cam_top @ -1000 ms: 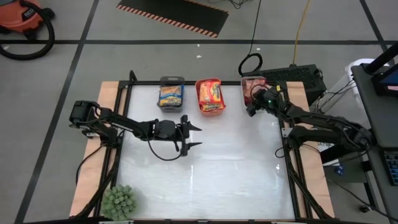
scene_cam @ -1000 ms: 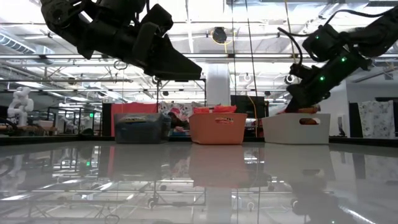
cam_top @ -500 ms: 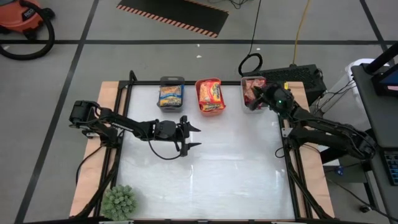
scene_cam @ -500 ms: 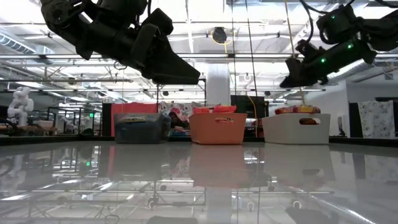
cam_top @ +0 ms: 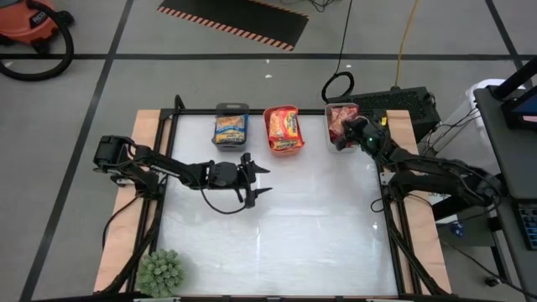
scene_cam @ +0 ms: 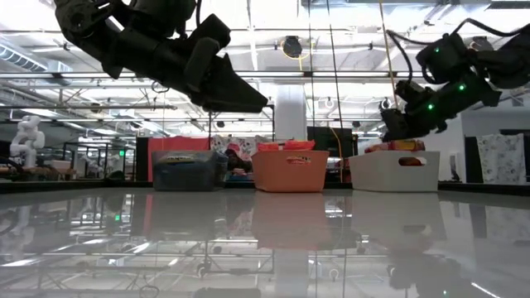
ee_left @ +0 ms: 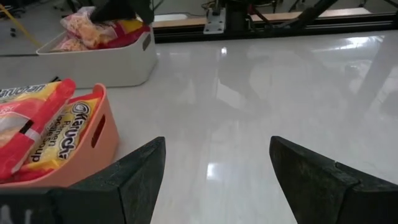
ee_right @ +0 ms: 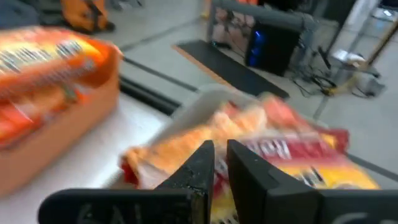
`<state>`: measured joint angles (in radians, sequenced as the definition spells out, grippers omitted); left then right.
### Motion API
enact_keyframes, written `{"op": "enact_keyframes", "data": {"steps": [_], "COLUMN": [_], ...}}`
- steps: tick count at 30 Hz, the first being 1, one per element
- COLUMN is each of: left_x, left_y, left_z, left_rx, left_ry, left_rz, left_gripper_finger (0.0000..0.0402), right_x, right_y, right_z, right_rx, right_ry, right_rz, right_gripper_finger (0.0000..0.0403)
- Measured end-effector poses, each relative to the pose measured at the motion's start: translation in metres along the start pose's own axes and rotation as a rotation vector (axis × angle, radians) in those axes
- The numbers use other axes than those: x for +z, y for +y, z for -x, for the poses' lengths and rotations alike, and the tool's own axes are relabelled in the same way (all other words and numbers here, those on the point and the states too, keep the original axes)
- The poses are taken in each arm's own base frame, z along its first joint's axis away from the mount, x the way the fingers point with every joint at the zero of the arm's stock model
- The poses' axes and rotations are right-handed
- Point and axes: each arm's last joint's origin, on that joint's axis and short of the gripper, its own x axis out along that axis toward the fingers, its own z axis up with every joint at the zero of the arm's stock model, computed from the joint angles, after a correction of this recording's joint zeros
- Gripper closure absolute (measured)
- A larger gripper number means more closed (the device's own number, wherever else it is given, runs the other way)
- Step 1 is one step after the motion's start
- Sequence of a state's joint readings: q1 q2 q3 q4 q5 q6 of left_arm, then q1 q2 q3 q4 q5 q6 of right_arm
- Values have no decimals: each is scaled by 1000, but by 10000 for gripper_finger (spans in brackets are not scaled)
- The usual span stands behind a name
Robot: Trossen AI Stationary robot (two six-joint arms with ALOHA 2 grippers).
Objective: Sort Maruchan noodles
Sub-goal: Put the red noodle pack into the gray bin, then return to Home Position
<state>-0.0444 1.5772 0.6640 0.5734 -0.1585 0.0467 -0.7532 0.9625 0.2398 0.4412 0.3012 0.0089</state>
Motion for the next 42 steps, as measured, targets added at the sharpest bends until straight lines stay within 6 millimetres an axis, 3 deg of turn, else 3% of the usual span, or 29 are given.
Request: {"op": "enact_keyframes", "data": {"steps": [10,17,21,26,30,34,42], "left_x": [4,36,43,24,-6,-31,-53], "left_y": [1,9,13,15,15,12,0], "left_z": [9,47,73,103,121,135,152], "left_rx": [-1,23,3,-26,-44,-78,-112], "left_ry": [41,-41,-144,-275,-297,-284,-305], "left_rz": [8,-10,-20,24,85,159,173], "left_gripper_finger": [110,110,122,196,294,384,398], "right_x": [43,51,47,34,30,22,-1], "right_y": [6,21,34,52,63,70,76], "right_z": [28,48,54,61,71,77,85], "right_rx": [299,535,619,734,814,785,843], "right_ry": [-275,-353,-314,-203,-208,-225,-186], "right_rz": [-137,-164,-123,-48,-10,38,85], "right_gripper_finger": [365,365,365,369,393,400,402]}}
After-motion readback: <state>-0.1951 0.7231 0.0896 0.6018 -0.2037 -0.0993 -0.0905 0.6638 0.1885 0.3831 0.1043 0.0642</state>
